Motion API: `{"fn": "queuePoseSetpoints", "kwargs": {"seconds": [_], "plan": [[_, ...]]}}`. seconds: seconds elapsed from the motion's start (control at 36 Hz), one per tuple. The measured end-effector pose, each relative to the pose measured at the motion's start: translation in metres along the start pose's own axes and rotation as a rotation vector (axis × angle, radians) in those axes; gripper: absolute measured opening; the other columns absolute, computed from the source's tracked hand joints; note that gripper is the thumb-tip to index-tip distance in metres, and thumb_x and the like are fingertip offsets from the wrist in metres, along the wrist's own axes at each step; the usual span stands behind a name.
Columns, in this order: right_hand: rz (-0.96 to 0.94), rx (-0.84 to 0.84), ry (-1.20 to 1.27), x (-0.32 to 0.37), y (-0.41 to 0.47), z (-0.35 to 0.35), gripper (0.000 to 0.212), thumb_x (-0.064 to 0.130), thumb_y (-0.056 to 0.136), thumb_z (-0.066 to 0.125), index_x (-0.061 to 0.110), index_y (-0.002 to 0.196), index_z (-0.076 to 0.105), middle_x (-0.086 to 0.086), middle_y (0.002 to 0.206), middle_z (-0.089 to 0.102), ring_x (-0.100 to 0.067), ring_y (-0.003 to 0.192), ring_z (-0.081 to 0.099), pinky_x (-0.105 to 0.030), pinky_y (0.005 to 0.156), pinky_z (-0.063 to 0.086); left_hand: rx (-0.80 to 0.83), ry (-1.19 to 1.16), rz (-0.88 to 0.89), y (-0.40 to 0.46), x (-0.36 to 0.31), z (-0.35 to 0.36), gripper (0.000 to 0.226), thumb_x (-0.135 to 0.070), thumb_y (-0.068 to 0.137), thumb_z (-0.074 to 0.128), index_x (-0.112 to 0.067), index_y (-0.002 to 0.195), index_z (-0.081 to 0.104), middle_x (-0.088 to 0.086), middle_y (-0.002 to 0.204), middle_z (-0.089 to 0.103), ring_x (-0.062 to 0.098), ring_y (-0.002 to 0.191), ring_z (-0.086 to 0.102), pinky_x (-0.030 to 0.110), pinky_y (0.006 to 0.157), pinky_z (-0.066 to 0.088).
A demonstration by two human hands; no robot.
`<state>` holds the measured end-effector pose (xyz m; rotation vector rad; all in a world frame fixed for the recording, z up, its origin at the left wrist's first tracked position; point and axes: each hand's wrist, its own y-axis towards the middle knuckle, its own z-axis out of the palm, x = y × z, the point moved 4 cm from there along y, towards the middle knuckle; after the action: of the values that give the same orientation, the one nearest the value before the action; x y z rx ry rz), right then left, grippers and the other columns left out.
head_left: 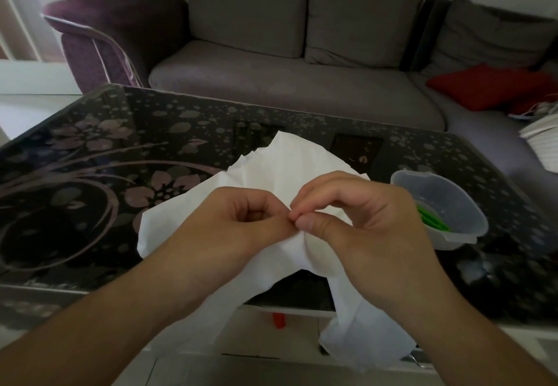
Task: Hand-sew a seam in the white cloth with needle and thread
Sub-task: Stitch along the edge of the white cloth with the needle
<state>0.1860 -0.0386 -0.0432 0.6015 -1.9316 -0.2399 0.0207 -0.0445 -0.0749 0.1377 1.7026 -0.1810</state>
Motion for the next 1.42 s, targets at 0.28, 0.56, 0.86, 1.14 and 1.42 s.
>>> {"fn": "queuePoseSetpoints", "kwargs": {"seconds": [0.28, 0.56, 0.86, 1.14, 1.42], "plan": [[0.176, -0.113, 0.448, -0.005, -0.001, -0.010, 0.016, -0.001, 0.096, 0.060, 0.009, 0.090, 0.070, -0.004, 0.093, 0.079, -0.025, 0.103, 0.075, -0.043, 0.103, 0.053, -0.035, 0.077, -0.025, 0.001, 0.001, -0.003, 0.014, -0.033, 0.090, 0.072, -0.026, 0.082, 0.081, -0.004, 0.092, 0.078, 0.015, 0.096, 0.073, 0.038, 0.096, 0.055], [0.297, -0.109, 0.633, -0.007, 0.007, -0.026, 0.021, 0.000, 0.102, 0.042, 0.002, 0.095, 0.061, -0.010, 0.069, 0.044, -0.021, 0.060, 0.045, -0.034, 0.062, 0.053, -0.069, 0.184, -0.014, 0.001, 0.002, -0.011, 0.016, -0.034, 0.094, 0.069, -0.028, 0.083, 0.079, -0.009, 0.089, 0.077, 0.006, 0.087, 0.071, 0.026, 0.081, 0.049], [0.228, 0.164, -0.452, 0.001, 0.002, -0.013, 0.021, 0.031, 0.091, 0.075, 0.042, 0.092, 0.057, 0.036, 0.069, 0.053, 0.014, 0.069, 0.054, -0.007, 0.055, 0.043, -0.086, 0.314, 0.062, 0.000, 0.002, -0.008, 0.015, -0.036, 0.093, 0.067, -0.029, 0.083, 0.077, -0.013, 0.086, 0.074, 0.003, 0.085, 0.068, 0.022, 0.078, 0.047], [0.258, 0.136, -0.615, -0.002, 0.002, -0.024, 0.017, 0.034, 0.092, 0.074, 0.037, 0.076, 0.066, 0.031, 0.068, 0.058, 0.009, 0.072, 0.057, -0.013, 0.076, 0.049, -0.165, 0.400, 0.167, 0.003, 0.000, -0.009, 0.010, -0.041, 0.091, 0.066, -0.034, 0.088, 0.073, -0.015, 0.077, 0.069, 0.002, 0.077, 0.065, 0.011, 0.067, 0.043], [0.224, -0.061, -0.399, -0.006, 0.004, -0.029, 0.021, 0.027, 0.089, 0.077, 0.030, 0.070, 0.068, 0.005, 0.053, 0.051, -0.007, 0.051, 0.048, -0.007, 0.052, 0.043, -0.017, 0.479, 0.238, 0.001, -0.003, -0.001, 0.013, -0.046, 0.095, 0.063, -0.047, 0.099, 0.075, -0.031, 0.092, 0.071, -0.002, 0.093, 0.066, 0.009, 0.074, 0.049]]}}
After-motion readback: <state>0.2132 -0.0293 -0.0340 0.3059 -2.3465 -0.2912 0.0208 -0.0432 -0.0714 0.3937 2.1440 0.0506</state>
